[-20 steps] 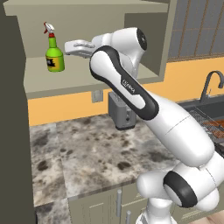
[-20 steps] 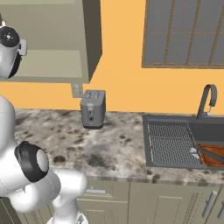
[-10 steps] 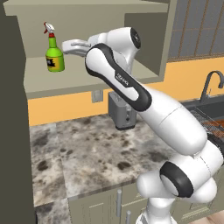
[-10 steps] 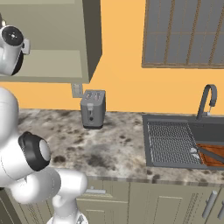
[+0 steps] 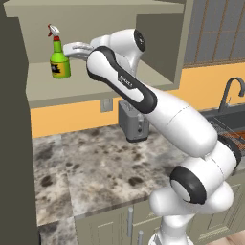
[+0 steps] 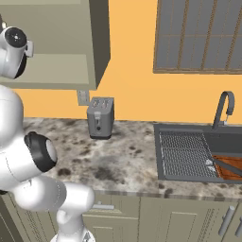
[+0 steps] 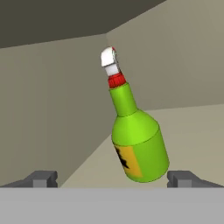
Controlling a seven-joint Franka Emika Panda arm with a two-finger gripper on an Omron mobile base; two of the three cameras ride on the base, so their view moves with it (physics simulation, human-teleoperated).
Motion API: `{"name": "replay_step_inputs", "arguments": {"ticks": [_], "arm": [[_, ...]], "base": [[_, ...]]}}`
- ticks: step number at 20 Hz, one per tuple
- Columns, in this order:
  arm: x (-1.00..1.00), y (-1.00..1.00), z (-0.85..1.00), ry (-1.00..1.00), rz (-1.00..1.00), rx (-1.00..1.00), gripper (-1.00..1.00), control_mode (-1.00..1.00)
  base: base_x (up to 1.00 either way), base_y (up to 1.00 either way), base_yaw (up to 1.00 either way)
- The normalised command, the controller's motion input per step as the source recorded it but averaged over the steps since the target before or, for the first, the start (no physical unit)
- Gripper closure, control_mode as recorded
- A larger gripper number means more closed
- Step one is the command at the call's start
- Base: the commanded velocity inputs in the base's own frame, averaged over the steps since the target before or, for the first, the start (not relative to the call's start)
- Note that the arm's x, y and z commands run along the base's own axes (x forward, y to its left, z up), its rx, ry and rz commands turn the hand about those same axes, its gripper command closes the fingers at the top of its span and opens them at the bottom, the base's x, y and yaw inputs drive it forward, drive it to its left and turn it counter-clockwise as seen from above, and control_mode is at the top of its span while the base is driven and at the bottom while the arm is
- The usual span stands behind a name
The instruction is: Move the cutting board and knife to the sink. Then move spray from the cabinet to the counter.
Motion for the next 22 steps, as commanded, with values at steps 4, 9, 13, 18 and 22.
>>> {"name": "replay_step_inputs", "arguments": {"ticks": [4,9,13,18,22], "arm": [[0.24,0.15,-0.01,0.0,0.0,-0.01,-1.0,-1.0],[0.23,0.14,-0.03,0.0,0.0,-0.02,-1.0,-1.0],[0.22,0.13,-0.02,0.0,0.0,-0.02,-1.0,-1.0],[0.23,0.13,-0.03,0.0,0.0,-0.01,-1.0,-1.0],[0.2,0.14,-0.02,0.0,0.0,-0.01,-1.0,-1.0]], "base": [[0.0,0.0,0.0],[0.0,0.0,0.0],[0.0,0.0,0.0],[0.0,0.0,0.0],[0.0,0.0,0.0]]}}
